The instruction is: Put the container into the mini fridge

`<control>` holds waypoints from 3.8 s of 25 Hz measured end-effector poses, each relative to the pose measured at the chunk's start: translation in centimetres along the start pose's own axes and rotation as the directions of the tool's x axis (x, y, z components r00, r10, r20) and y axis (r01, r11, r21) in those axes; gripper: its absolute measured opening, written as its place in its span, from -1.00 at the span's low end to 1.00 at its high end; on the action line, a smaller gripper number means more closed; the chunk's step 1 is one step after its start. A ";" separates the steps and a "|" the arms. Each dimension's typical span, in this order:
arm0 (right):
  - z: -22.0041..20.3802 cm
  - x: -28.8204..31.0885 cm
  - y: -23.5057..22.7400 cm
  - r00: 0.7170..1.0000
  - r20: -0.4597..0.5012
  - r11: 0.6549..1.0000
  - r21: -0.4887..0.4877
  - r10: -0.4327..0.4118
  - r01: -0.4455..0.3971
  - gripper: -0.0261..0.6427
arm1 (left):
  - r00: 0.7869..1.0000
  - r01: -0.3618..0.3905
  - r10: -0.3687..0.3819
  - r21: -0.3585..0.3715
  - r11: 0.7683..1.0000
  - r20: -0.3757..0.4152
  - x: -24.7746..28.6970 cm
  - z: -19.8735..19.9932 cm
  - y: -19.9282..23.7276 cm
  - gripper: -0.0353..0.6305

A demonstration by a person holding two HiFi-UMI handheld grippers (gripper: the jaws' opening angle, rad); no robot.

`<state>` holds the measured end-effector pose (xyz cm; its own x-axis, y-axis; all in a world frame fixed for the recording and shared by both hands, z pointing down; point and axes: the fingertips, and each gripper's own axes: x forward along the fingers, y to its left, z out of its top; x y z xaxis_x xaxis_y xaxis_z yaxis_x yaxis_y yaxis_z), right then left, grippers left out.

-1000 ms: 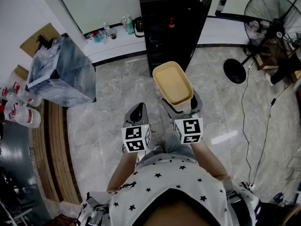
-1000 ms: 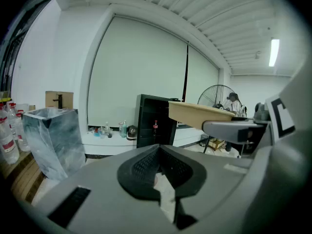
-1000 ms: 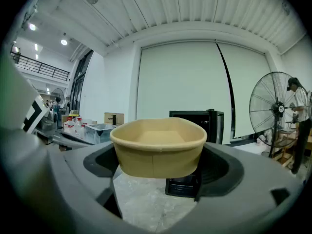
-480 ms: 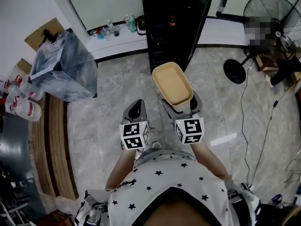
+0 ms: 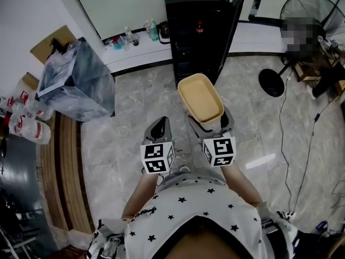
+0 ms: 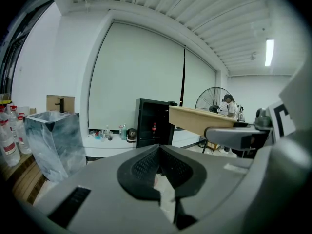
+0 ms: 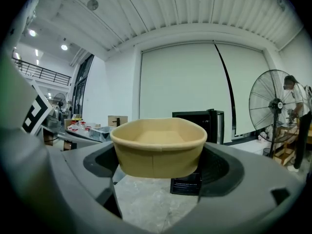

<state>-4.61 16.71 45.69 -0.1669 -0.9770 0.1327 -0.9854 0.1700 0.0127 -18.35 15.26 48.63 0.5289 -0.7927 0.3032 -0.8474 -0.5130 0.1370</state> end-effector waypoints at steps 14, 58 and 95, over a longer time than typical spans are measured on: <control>0.4 2.9 -2.4 0.999 -0.008 0.999 0.024 -0.038 0.038 0.57 | 1.000 0.009 -0.010 -0.027 1.000 -0.013 3.8 0.4 1.2 -0.86; 5.4 32.6 -24.2 0.989 0.008 0.988 -0.040 0.150 -0.150 0.57 | 0.985 -0.167 0.169 -0.059 0.984 0.028 35.4 12.5 2.5 -0.86; 2.7 51.8 -28.7 0.994 -0.087 0.997 -0.038 0.070 -0.074 0.57 | 0.979 -0.202 0.202 -0.059 0.978 -0.010 45.9 15.8 11.9 -0.86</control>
<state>14.91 -39.16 49.55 -0.2321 -0.9478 0.2187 -0.9683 0.2465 0.0405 -3.43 -32.41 49.24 0.3466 -0.8764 0.3343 -0.9380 -0.3221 0.1281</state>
